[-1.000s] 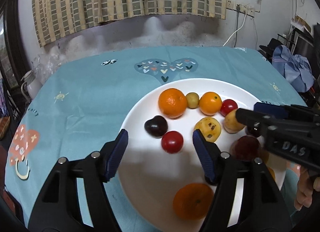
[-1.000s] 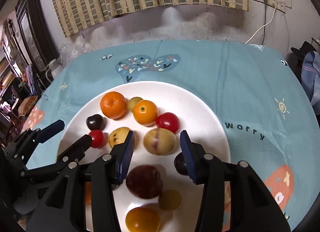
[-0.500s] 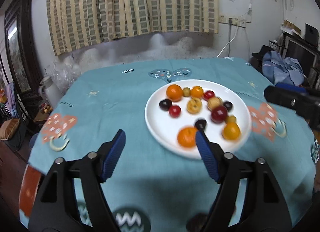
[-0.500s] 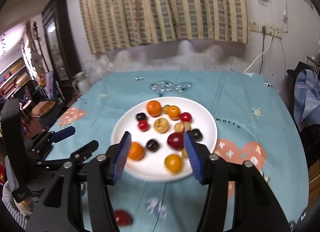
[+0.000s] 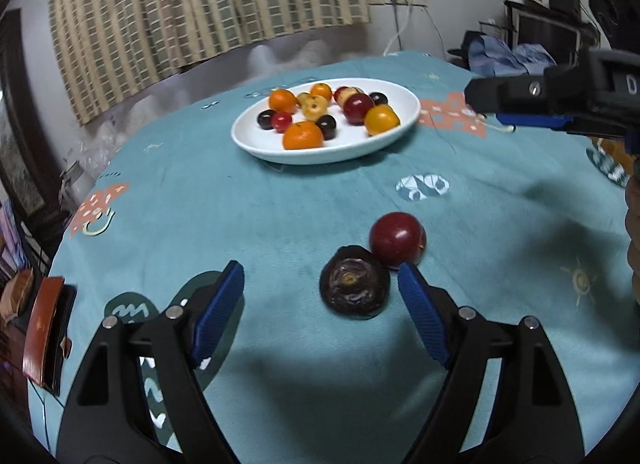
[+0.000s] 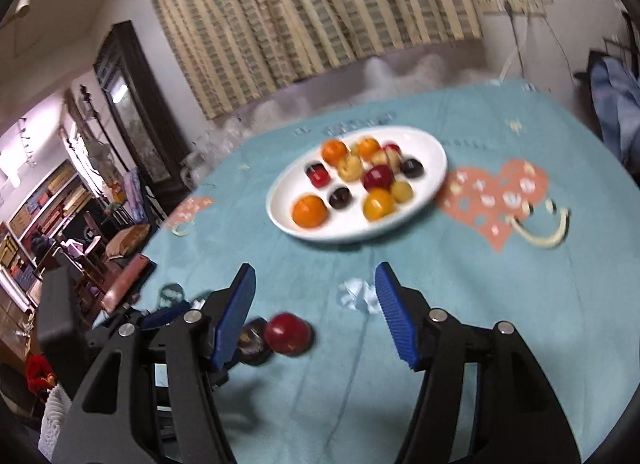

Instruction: Organize fruits

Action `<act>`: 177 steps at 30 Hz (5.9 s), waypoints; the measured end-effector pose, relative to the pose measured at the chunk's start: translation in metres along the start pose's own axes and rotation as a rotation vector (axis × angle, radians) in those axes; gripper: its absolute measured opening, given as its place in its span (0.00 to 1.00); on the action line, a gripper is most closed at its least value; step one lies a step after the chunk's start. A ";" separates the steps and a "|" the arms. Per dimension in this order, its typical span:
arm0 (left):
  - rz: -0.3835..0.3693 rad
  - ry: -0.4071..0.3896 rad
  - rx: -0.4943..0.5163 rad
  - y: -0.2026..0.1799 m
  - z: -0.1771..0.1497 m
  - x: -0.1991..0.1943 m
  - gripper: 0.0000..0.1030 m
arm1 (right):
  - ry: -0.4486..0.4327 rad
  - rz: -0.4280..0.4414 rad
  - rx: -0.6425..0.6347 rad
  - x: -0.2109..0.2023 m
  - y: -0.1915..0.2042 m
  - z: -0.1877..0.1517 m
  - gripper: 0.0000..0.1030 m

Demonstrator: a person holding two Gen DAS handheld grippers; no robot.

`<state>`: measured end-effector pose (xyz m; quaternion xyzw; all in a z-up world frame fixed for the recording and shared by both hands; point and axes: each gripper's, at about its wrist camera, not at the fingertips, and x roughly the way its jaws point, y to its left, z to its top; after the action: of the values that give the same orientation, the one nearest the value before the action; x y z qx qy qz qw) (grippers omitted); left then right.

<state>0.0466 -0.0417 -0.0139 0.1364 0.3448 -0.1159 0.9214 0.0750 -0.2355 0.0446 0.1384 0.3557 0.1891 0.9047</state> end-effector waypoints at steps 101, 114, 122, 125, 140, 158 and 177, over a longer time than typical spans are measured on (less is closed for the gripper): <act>0.021 0.006 -0.251 0.081 0.145 0.145 0.48 | 0.130 -0.201 -0.346 0.143 0.018 0.062 0.40; 0.069 -0.017 -0.283 0.082 0.136 0.108 0.60 | 0.068 -0.188 -0.275 0.104 0.021 0.070 0.42; 0.113 -0.044 -0.300 0.071 0.109 0.048 0.73 | 0.021 -0.170 -0.230 0.059 0.036 0.047 0.61; 0.164 -0.074 -0.269 0.054 0.092 0.020 0.81 | 0.001 -0.174 -0.228 0.041 0.044 0.031 0.61; 0.139 -0.080 -0.369 0.036 0.017 -0.038 0.98 | -0.111 -0.377 -0.277 -0.006 0.048 -0.044 0.99; 0.114 -0.065 -0.262 0.010 0.019 -0.025 0.98 | 0.079 -0.392 -0.166 0.022 0.032 -0.054 0.99; 0.108 -0.083 -0.253 0.007 0.018 -0.030 0.98 | 0.032 -0.397 -0.229 0.017 0.045 -0.053 0.99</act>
<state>0.0379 -0.0379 0.0203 0.0324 0.3103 -0.0270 0.9497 0.0386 -0.1812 0.0141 -0.0408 0.3666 0.0486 0.9282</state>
